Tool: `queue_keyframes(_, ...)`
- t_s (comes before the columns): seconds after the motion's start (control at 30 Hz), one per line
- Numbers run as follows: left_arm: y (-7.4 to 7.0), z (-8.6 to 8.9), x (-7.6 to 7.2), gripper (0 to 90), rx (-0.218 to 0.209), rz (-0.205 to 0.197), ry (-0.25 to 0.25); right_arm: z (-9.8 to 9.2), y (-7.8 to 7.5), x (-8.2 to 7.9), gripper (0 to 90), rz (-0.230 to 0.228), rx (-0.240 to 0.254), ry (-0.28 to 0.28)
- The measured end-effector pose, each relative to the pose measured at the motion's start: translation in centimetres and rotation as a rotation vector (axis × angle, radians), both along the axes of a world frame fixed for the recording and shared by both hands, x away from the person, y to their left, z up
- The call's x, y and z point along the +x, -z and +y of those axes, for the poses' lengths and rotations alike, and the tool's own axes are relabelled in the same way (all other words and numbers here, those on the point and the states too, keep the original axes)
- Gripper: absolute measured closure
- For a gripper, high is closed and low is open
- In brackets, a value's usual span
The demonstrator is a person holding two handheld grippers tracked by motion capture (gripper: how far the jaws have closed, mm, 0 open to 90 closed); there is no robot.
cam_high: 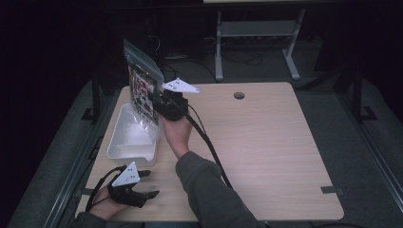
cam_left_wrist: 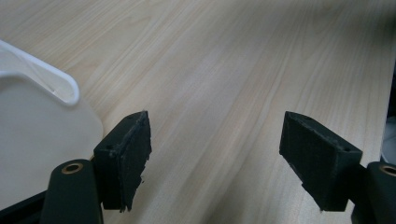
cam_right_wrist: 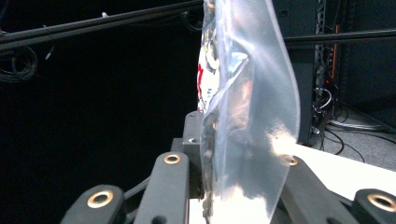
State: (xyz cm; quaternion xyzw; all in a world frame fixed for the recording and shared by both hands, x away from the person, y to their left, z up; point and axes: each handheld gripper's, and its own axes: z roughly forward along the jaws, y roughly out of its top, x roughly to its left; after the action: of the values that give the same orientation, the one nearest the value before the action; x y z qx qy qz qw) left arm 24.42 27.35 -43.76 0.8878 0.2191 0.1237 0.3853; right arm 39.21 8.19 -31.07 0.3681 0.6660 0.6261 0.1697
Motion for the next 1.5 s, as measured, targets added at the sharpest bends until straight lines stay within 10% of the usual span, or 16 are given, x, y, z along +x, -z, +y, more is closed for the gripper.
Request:
queue_keyframes(0.47, 0.3, 0.0, 0.2, 24.0, -0.013, 0.010, 0.011, 3.4, 2.0, 0.7, 75.5, -0.065, -0.077, 0.046)
queue_keyframes(1.5, 0.3, 0.2, 0.4, 24.4, -0.017, 0.011, 0.009, 6.0, 7.9, 1.6, 74.6, 0.050, -0.105, 0.062)
